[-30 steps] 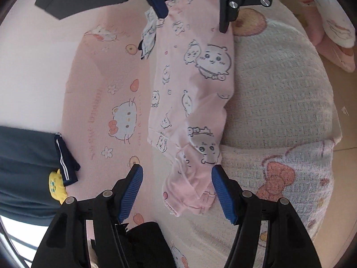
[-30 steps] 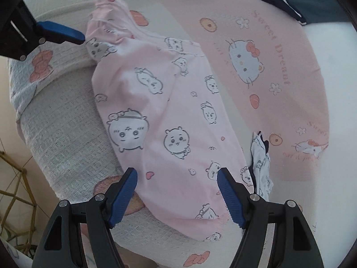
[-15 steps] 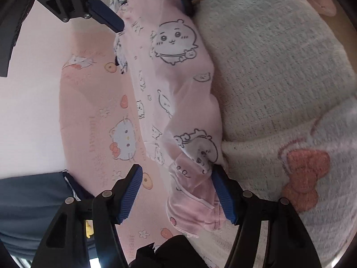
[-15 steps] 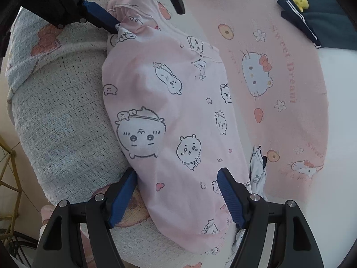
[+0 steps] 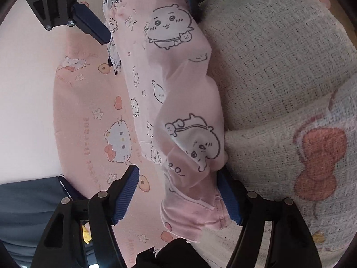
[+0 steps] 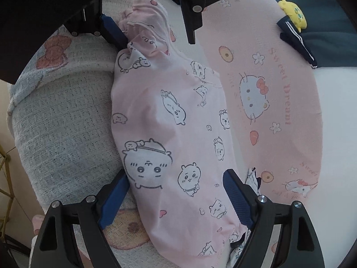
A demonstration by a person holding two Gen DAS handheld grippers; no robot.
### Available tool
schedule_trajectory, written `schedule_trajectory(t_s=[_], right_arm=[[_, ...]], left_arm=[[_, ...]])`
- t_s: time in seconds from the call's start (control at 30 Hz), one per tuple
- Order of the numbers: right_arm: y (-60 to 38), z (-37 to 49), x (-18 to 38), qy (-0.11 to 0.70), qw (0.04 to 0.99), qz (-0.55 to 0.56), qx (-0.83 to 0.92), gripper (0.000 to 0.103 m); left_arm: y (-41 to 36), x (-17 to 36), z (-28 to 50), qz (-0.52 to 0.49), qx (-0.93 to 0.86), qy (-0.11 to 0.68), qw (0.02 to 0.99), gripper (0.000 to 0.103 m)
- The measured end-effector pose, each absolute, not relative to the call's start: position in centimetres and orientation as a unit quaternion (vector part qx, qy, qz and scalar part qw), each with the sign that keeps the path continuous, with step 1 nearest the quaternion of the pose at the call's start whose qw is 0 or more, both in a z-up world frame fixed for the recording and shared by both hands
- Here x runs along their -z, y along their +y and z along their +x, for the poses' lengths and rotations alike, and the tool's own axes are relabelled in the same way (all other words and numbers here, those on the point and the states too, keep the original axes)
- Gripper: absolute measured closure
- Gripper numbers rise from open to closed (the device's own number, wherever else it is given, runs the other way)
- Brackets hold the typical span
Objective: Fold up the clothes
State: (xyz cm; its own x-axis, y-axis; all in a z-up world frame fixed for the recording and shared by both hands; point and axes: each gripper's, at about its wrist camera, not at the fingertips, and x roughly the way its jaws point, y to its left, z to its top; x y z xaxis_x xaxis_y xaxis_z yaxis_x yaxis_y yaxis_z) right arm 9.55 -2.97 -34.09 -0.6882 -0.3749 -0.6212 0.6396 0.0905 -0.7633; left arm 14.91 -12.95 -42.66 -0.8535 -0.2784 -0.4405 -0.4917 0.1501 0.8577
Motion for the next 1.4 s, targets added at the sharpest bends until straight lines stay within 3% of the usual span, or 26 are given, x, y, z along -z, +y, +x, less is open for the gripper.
schedule_trajectory(t_s=[0.17, 0.23, 0.27, 0.33, 0.4, 0.6, 0.67, 0.77, 0.83, 0.87, 0.97, 1.1, 1.3, 1.4], right_arm=[[-2.8, 9.8, 34.7, 0.649, 0.365, 0.067, 0.664, 0.019], [-2.8, 10.2, 34.9, 0.662, 0.358, 0.054, 0.656, 0.019], [-2.8, 10.5, 35.1, 0.669, 0.354, 0.048, 0.652, 0.019], [-2.7, 11.0, 35.5, 0.681, 0.349, 0.031, 0.642, 0.019], [-2.7, 11.5, 35.9, 0.692, 0.341, 0.014, 0.636, 0.019], [-2.8, 11.3, 36.2, 0.686, 0.337, 0.018, 0.645, 0.02], [-2.7, 11.1, 36.2, 0.677, 0.342, 0.035, 0.651, 0.029], [-2.7, 11.0, 36.5, 0.666, 0.358, 0.071, 0.651, 0.051], [-2.6, 11.2, 36.9, 0.665, 0.382, 0.096, 0.635, 0.09], [-2.6, 11.3, 37.3, 0.665, 0.388, 0.103, 0.63, 0.096], [-2.8, 11.2, 37.6, 0.662, 0.394, 0.116, 0.627, 0.097], [-3.5, 8.1, 35.1, 0.576, 0.431, 0.217, 0.66, 0.097], [-4.0, 4.6, 32.5, 0.472, 0.445, 0.303, 0.698, 0.097], [-4.0, 3.6, 31.1, 0.421, 0.449, 0.328, 0.716, 0.097]], left_arm=[[-13.7, 42.2, 14.3, -0.262, -0.62, 0.731, 0.112, 0.037], [-13.9, 41.7, 13.9, -0.293, -0.636, 0.703, 0.123, 0.047], [-14.0, 41.4, 13.7, -0.311, -0.644, 0.687, 0.129, 0.058], [-14.2, 40.9, 13.2, -0.347, -0.66, 0.651, 0.142, 0.066], [-14.4, 40.3, 12.6, -0.379, -0.676, 0.613, 0.154, 0.084], [-15.5, 38.3, 9.8, -0.462, -0.724, 0.483, 0.17, 0.085], [-16.4, 37.5, 8.3, -0.499, -0.747, 0.407, 0.167, 0.085], [-17.6, 36.8, 7.0, -0.531, -0.77, 0.316, 0.157, 0.085], [-18.0, 36.8, 6.9, -0.539, -0.778, 0.285, 0.149, 0.085], [-18.0, 36.8, 7.0, -0.541, -0.78, 0.279, 0.145, 0.085], [-18.0, 36.9, 7.3, -0.546, -0.782, 0.27, 0.127, 0.084], [-18.5, 36.5, 6.7, -0.567, -0.788, 0.216, 0.104, 0.084], [-22.1, 33.8, 4.7, -0.582, -0.805, 0.038, 0.105, 0.084], [-23.2, 33.1, 4.4, -0.577, -0.812, -0.003, 0.095, 0.084]])
